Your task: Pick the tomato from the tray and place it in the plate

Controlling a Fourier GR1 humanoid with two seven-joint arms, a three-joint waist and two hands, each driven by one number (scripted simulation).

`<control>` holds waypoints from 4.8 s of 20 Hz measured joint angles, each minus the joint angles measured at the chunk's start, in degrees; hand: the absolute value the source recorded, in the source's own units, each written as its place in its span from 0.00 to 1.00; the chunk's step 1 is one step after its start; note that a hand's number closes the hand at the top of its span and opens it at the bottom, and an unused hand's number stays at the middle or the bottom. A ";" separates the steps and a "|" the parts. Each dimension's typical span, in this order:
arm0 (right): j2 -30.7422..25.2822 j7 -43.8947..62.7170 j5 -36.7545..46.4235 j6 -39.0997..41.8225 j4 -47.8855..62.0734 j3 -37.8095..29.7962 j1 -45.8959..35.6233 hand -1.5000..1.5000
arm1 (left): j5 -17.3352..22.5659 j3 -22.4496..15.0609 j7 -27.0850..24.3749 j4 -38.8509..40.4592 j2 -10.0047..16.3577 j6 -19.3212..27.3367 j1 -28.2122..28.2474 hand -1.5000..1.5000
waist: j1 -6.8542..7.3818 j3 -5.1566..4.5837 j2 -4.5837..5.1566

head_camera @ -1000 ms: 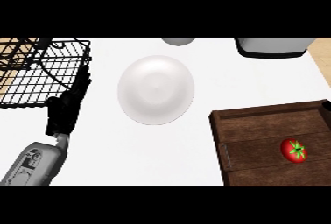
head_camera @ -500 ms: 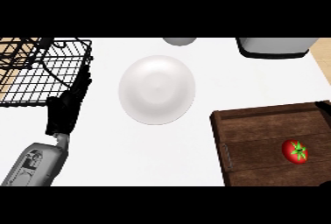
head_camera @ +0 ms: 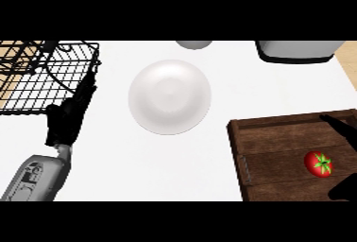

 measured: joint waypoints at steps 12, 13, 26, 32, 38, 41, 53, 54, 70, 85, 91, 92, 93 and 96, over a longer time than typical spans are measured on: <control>6.72 -7.86 10.78 1.52 11.62 -0.75 -1.50 0.00 | -3.40 3.14 1.28 -1.79 -2.59 -3.01 0.93 0.50 | -0.15 -0.01 -0.04; 7.58 -7.80 11.41 1.80 12.14 -0.92 -2.01 0.00 | -3.86 3.33 1.75 -2.76 -2.79 -3.05 1.38 0.50 | -0.14 -0.01 -0.05; 11.08 -17.58 20.65 -4.73 18.48 -4.32 -3.18 1.00 | -6.49 6.05 2.84 -2.60 -5.23 -5.03 0.25 0.50 | -0.19 -0.11 -0.12; 17.28 -8.83 29.15 -6.94 19.16 0.39 -8.25 1.00 | -7.05 6.16 2.80 -3.64 -5.77 -5.82 1.47 0.50 | -0.14 -0.82 -0.33; 22.13 -6.48 33.34 -13.91 17.63 1.16 -11.39 1.00 | -7.61 6.46 2.25 -3.05 -6.35 -5.76 1.53 0.50 | -0.18 -0.50 -0.27; 23.66 -8.50 34.37 -20.00 14.63 1.01 -12.46 1.00 | -7.82 6.99 2.00 -2.24 -6.16 -5.61 0.76 0.50 | -0.38 -0.23 -0.17; 29.96 -12.42 31.94 -23.29 3.45 4.11 -21.71 1.00 | -8.52 6.77 2.32 -3.01 -6.99 -6.06 0.98 0.50 | 0.04 -0.04 -0.11; 30.99 -12.24 31.49 -22.79 4.44 4.39 -23.08 1.00 | -8.95 6.34 2.43 -3.21 -7.50 -5.73 1.20 0.50 | 0.12 -0.04 -0.10; 42.46 -8.89 26.72 -34.39 43.18 12.17 -49.02 1.00 | -9.08 7.65 1.60 -1.29 -7.70 -7.68 -0.68 0.50 | 1.79 -0.02 0.42; 42.83 -8.69 7.11 -44.81 67.82 21.20 -57.86 0.00 | -10.24 6.00 1.65 -0.12 -9.60 -8.13 -3.79 0.50 | 5.40 0.03 1.32; 42.83 -17.17 -3.50 -49.35 66.26 18.58 -57.18 0.00 | -10.39 5.74 1.67 -0.46 -9.74 -8.41 -3.31 0.50 | 5.23 0.09 1.33; 42.84 -18.52 -5.15 -50.61 65.69 17.96 -56.88 0.00 | -10.09 6.25 1.46 -0.18 -9.45 -8.59 -3.40 0.50 | 4.98 0.08 1.28; 42.83 -19.72 -6.80 -52.10 65.22 17.26 -56.31 0.00 | -9.96 6.44 1.49 -0.43 -9.25 -8.71 -3.06 0.50 | 4.78 0.08 1.18; 42.84 -23.00 -11.08 -55.35 64.14 14.51 -55.54 0.00 | -9.88 7.06 1.39 -0.47 -8.78 -8.71 -2.21 0.50 | 3.66 0.08 0.90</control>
